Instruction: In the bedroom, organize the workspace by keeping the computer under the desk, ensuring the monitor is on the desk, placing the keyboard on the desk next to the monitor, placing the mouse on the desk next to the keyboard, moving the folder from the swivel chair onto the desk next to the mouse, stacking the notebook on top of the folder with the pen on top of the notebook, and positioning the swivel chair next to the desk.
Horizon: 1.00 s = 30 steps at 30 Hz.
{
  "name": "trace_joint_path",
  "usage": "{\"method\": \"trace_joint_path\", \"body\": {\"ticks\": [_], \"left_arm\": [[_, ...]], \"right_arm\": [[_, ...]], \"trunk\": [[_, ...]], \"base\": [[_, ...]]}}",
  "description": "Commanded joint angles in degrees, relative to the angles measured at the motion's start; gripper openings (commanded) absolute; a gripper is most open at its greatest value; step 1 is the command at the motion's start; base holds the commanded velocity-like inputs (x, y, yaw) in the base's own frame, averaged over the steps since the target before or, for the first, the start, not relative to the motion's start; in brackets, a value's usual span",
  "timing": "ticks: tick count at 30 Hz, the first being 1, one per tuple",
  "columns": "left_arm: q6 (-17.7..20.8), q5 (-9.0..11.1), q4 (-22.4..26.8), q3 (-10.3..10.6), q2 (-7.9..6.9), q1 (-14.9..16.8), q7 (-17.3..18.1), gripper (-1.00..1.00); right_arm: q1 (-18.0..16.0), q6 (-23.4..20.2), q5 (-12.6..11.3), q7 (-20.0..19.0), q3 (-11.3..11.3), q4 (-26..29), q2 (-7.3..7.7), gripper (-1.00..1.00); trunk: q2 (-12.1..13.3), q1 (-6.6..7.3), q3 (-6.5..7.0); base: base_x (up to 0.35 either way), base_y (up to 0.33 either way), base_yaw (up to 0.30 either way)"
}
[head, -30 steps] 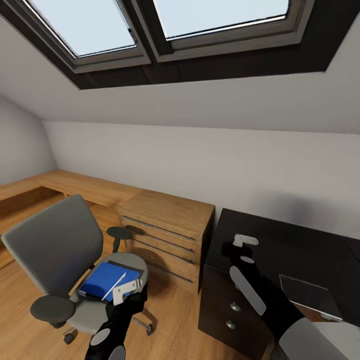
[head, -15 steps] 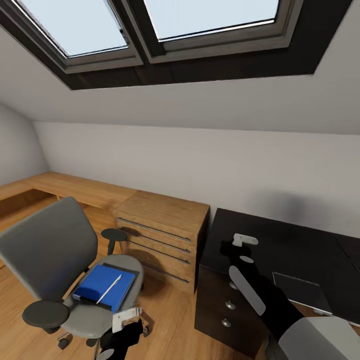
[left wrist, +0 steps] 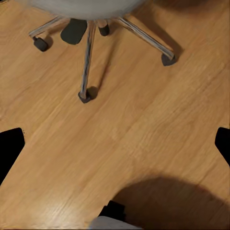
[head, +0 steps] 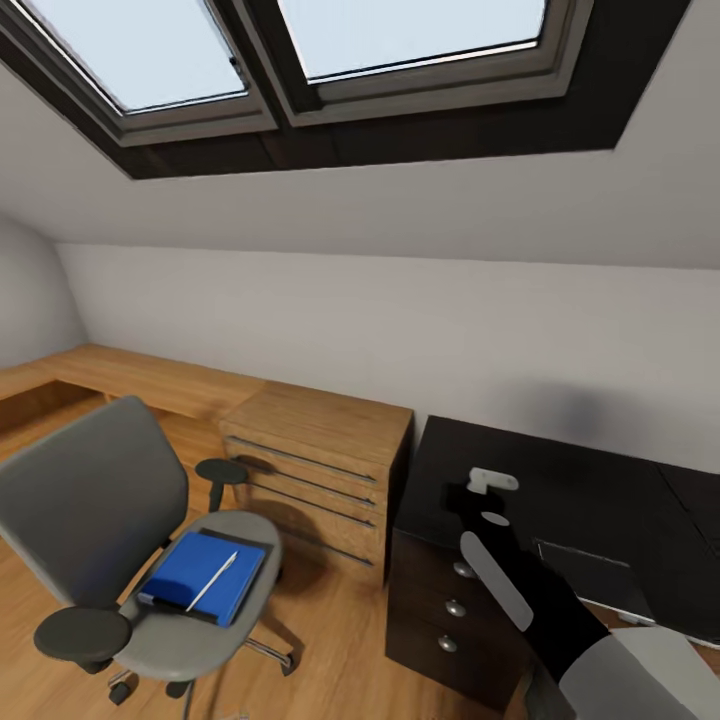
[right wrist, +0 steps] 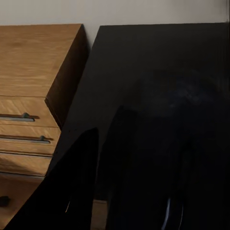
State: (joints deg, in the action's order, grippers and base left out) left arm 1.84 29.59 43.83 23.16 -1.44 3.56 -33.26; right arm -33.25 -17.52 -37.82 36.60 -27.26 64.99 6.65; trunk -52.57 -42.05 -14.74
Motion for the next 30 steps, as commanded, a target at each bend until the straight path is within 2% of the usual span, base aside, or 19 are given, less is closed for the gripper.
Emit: {"method": "trace_joint_path", "body": {"ticks": [1, 4, 7, 11, 14, 16, 18, 20, 22, 25, 30], "left_arm": [[-0.1, 0.2, -1.3, 0.5, -0.06, 0.0, 0.2, 1.0], [-1.6, 0.1, -3.0, 0.6, -0.02, 0.1, 1.8, 1.0], [-4.0, 0.1, -3.8, 0.6, -0.03, 0.1, 3.0, 1.0], [-5.1, 0.0, -4.1, 0.7, 0.0, 0.1, 3.4, 1.0], [-5.3, 0.0, -4.1, 0.5, -0.13, 0.1, 3.5, 1.0], [-5.5, 0.0, -4.2, 0.4, -0.24, 0.1, 3.5, 1.0], [-5.4, 0.0, -4.2, 0.4, -0.24, 0.1, 3.6, 1.0], [-5.5, 0.0, -4.2, 0.4, -0.23, 0.1, 3.6, 1.0], [-5.5, 0.0, -4.2, 0.5, -0.26, 0.1, 3.6, 1.0], [-5.5, 0.1, -4.4, 0.4, -0.23, 0.1, 3.6, 1.0], [-5.5, 0.1, -4.9, 0.4, -0.15, 0.1, 3.6, 1.0]], "right_arm": [[-0.1, -0.2, -0.3, 0.3, -0.2, 0.0, 0.11, -1.0], [0.0, -0.4, -0.2, 0.2, -0.2, -0.3, 0.48, -1.0], [0.0, -2.3, -0.3, -1.0, -0.3, -0.3, 2.03, -1.0], [0.0, -4.2, -0.4, -9.5, -0.1, -1.2, 5.71, -1.0], [0.0, -5.0, -1.0, -16.3, 0.1, -1.9, 9.76, -1.0], [0.0, -6.2, -1.5, -19.2, 0.4, -2.2, 12.31, -1.0], [0.0, -7.4, -1.6, -20.7, 1.6, -2.4, 13.75, -1.0], [0.0, -8.7, -1.5, -21.0, 1.9, -2.5, 14.07, -1.0], [0.0, -17.6, -1.4, -21.3, 2.8, -2.5, 14.31, -1.0], [-0.1, -19.7, -1.3, -21.3, 4.2, -2.7, 14.48, -1.0], [-0.1, -20.4, -1.2, -21.1, 4.4, -3.6, 14.44, -1.0]], "trunk": [[-0.1, -0.01, -0.08], [-0.1, -0.01, -0.08], [-0.1, -0.01, -0.08], [-0.1, -0.01, -0.08], [-0.1, -0.01, -0.05], [-0.1, -0.01, -0.01], [-0.1, -0.01, 0.02], [-0.1, -0.01, 0.06], [-0.1, -0.01, 0.1], [-0.1, -0.01, 0.17], [-0.1, -0.01, 0.27]], "base": [[0.0, 0.0, -0.238], [0.0, 0.0, -0.259], [0.0, 0.0, -0.28], [0.0, 0.0, -0.29], [0.0, 0.0, -0.292], [0.0, 0.0, -0.293], [0.0, 0.0, -0.293], [0.0, 0.0, -0.293], [0.0, 0.0, -0.293], [0.0, 0.0, -0.293], [0.0, -0.102, -0.293]]}}
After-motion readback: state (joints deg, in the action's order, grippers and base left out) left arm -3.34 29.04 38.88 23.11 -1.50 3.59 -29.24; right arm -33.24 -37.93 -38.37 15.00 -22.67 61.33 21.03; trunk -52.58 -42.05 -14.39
